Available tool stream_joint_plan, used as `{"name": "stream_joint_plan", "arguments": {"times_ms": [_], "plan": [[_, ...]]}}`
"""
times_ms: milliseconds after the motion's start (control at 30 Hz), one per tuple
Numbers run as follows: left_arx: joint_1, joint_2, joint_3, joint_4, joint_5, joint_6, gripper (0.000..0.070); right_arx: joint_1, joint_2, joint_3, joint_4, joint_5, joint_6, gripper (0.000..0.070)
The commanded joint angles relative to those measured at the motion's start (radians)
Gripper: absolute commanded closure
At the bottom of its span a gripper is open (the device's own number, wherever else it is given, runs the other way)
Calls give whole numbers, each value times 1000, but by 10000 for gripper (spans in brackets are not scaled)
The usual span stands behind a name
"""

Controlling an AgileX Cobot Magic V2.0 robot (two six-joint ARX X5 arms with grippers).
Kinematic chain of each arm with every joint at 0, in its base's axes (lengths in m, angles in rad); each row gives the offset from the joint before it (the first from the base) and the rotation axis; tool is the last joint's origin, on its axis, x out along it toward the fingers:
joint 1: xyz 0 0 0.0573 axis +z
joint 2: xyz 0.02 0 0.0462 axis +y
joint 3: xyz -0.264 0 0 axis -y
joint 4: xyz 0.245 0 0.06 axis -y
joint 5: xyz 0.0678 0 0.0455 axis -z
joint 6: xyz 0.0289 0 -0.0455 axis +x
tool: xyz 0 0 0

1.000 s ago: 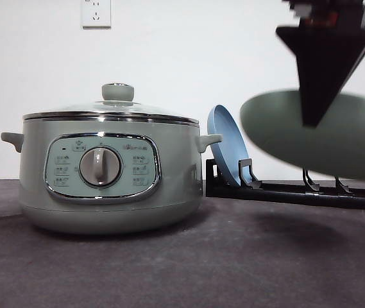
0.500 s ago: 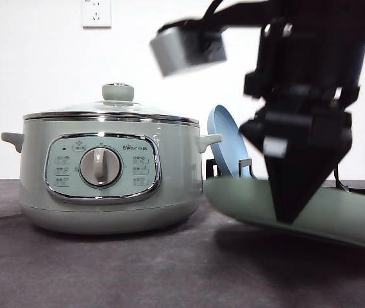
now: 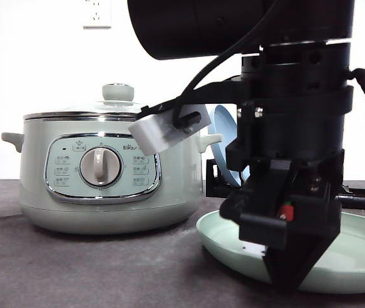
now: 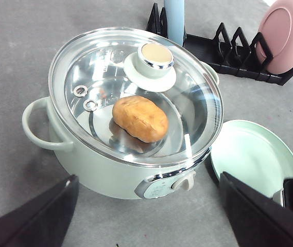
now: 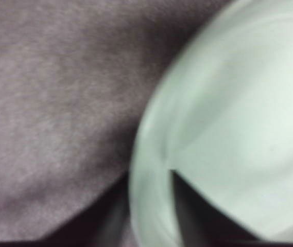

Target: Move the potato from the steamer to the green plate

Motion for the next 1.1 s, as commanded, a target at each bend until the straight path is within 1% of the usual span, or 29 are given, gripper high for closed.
{"name": "stream_joint_plan", "arguments": {"times_ms": [0, 233, 400, 500, 567, 700, 833, 967, 1067], "plan": [[-2, 8, 24, 11, 5, 5, 143, 12, 16, 3, -2, 1, 20, 392], [-2, 9, 24, 11, 5, 5, 143, 12, -28, 16, -8, 1, 19, 392], [-2, 9, 24, 11, 5, 5, 143, 12, -122, 69, -38, -1, 14, 392], [-2, 9, 24, 11, 5, 5, 143, 9, -191, 115, -51, -29, 11, 392], [-2, 9, 24, 11, 5, 5, 143, 1, -237, 150, -53, -64, 6, 392], [-2, 9, 24, 12, 5, 5, 143, -33, -311, 226, -49, -124, -31, 392], [-2, 9, 24, 11, 5, 4, 143, -101, -358, 292, -35, -207, -62, 392], [-2, 9, 24, 11, 5, 1, 143, -199, -383, 328, -6, -339, -74, 392], [-2, 9, 24, 11, 5, 1, 143, -284, -390, 337, 18, -479, -84, 392]]}}
